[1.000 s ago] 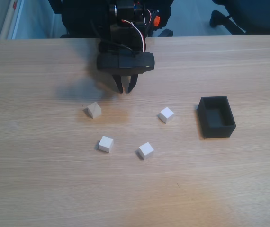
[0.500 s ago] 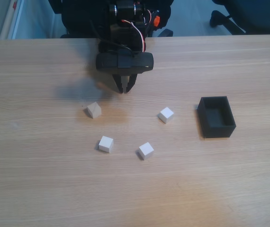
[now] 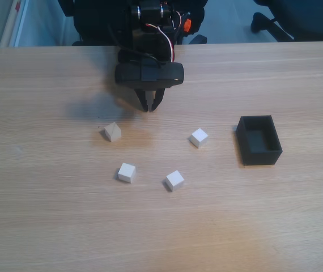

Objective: Pick blocks and place them in the box.

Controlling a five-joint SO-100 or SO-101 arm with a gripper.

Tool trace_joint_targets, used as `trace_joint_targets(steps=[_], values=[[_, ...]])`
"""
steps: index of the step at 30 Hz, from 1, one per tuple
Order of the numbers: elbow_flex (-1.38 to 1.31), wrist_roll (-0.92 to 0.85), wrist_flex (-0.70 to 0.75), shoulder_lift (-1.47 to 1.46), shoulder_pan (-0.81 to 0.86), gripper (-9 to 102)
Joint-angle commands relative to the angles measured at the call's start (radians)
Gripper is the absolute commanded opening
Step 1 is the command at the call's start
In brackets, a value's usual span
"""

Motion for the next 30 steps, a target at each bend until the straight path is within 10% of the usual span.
trace_joint_targets(steps=[1,30], values=[[0.063,0.002,0.055,0.028,-0.005,0],[-0.494,0.067,-0.31,-0.646,-0.288,23]])
